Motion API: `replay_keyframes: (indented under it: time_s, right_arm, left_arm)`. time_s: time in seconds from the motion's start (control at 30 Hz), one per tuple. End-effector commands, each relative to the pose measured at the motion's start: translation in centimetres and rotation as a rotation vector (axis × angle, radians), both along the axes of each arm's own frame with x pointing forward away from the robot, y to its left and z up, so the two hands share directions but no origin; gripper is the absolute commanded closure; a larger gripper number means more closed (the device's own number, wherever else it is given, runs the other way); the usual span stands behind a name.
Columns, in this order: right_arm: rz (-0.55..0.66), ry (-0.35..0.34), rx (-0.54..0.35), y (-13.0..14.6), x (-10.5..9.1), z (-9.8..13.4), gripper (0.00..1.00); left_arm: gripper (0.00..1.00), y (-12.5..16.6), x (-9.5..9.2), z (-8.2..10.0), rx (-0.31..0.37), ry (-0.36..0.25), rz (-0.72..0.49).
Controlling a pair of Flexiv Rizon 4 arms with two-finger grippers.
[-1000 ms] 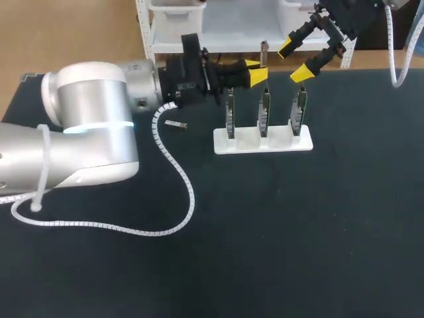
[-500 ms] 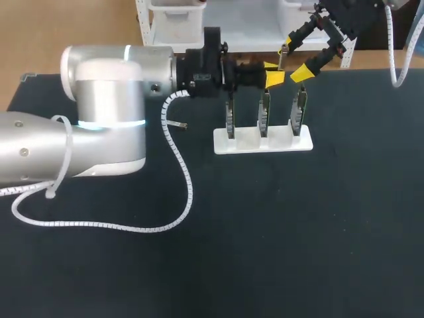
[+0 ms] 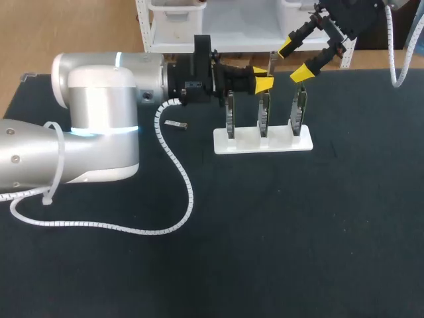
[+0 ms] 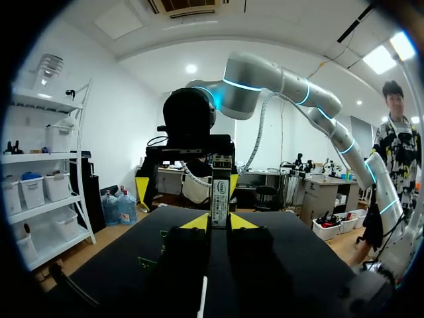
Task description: Pick up the optical module with the left hand, and insert it into the network port with the right hand.
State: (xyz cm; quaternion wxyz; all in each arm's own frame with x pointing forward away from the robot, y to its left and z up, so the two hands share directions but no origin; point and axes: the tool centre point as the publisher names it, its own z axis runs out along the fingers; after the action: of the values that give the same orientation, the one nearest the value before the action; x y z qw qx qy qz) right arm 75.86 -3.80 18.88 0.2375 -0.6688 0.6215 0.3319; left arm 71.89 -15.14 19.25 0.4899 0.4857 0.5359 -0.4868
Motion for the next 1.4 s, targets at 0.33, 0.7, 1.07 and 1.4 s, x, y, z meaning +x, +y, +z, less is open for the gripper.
replay_keyframes:
  time_s: [0.33, 0.7, 1.07, 1.4]
  right_arm:
    - [-0.001, -0.001, 0.000, 0.0, 0.0, 0.0, 0.00]
    - [-0.001, -0.001, 0.000, 0.0, 0.0, 0.0, 0.00]
    - [-0.001, -0.001, 0.000, 0.0, 0.0, 0.0, 0.00]
    - [-0.001, -0.001, 0.000, 0.0, 0.0, 0.0, 0.00]
  left_arm:
    - [1.00, -0.4, 2.1, 0.0, 0.020, 0.001, -0.048]
    - [1.00, -0.6, 2.1, -0.3, 0.041, -0.016, 0.008]
    - [1.00, -0.4, 1.8, -0.5, 0.043, -0.043, 0.069]
    - [1.00, -0.4, 2.1, -0.4, 0.009, -0.061, 0.101]
